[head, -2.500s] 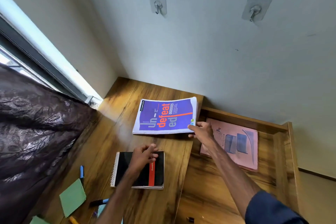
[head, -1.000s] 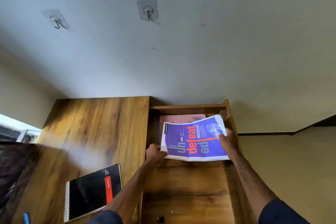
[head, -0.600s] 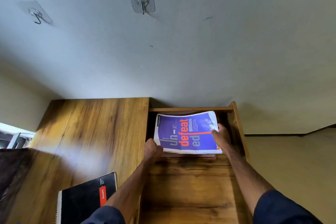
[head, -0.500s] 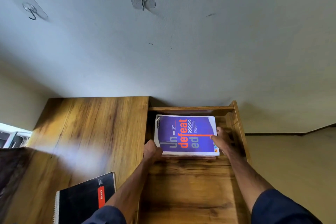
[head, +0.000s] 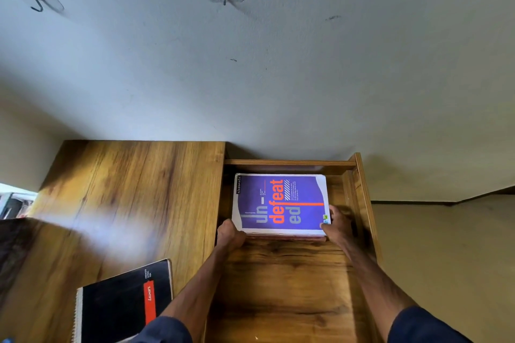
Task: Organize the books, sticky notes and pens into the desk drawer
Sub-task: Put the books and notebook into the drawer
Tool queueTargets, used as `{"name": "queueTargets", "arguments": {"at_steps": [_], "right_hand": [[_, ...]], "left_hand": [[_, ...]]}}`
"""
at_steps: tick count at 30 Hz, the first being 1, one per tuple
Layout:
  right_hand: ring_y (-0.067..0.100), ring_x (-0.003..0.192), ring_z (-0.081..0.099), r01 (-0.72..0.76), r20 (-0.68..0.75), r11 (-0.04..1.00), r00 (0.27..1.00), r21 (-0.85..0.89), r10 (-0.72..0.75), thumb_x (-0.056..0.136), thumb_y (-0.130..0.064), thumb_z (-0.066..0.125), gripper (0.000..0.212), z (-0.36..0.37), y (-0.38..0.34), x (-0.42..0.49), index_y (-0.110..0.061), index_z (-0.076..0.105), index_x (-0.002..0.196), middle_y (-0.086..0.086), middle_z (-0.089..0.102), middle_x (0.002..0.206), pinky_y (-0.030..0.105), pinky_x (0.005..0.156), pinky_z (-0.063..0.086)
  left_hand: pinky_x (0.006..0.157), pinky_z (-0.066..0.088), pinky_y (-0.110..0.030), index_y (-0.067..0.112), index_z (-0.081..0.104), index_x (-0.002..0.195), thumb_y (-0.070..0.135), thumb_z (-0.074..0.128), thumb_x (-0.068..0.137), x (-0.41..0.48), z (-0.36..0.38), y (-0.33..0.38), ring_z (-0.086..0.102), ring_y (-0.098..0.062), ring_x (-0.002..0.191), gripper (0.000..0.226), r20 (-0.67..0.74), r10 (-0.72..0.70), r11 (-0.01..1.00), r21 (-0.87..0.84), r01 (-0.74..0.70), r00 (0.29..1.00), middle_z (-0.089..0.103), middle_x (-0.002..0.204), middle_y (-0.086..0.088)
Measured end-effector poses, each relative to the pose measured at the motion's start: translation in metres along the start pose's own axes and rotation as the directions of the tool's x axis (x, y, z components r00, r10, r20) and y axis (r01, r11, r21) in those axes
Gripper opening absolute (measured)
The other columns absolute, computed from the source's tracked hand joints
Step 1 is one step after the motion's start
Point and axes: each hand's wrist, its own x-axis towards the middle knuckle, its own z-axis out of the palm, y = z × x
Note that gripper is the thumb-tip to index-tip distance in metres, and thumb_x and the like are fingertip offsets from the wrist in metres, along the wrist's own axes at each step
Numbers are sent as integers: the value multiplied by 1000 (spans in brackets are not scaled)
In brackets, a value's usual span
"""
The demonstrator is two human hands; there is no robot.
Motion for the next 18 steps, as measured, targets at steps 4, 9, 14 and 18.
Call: {"name": "queueTargets", "arguments": {"at_steps": [4,9,14,18], "right_hand": [[18,98,66,-7,11,1000,1000,30,7,82,-12,81,73,0,1,-5,-16,43,144,9,65,125,26,63,58],[16,99,63,-49,13,998,999,30,49,82,-9,80,74,2,8,-8,-13,42,145,12,65,127,28,69,57],[21,95,65,-130,-18,991,991,33,131,84,-12,78,60,10,15,-16,-5,49,136,14,67,123,33,76,56],[25,80,73,-228,-68,965,969,132,238,84,-12,79,50,20,15,-22,-5,54,127,14,71,108,41,68,64]], "left_hand": [[87,54,-33,4,53,127,19,76,88,0,2,-1,63,-28,115,47,3,5,1000,-20,-5,1000,64,125,-13],[86,53,-32,4,53,129,20,77,86,-1,4,-1,63,-29,116,51,-7,-2,1000,-24,2,1000,64,126,-14],[90,52,-33,3,55,129,17,75,87,-4,4,3,63,-29,116,48,4,-10,1000,8,10,1000,64,127,-13],[92,55,-35,3,54,127,16,76,86,-5,4,2,63,-29,114,49,2,-37,999,-20,37,999,64,126,-14]]}}
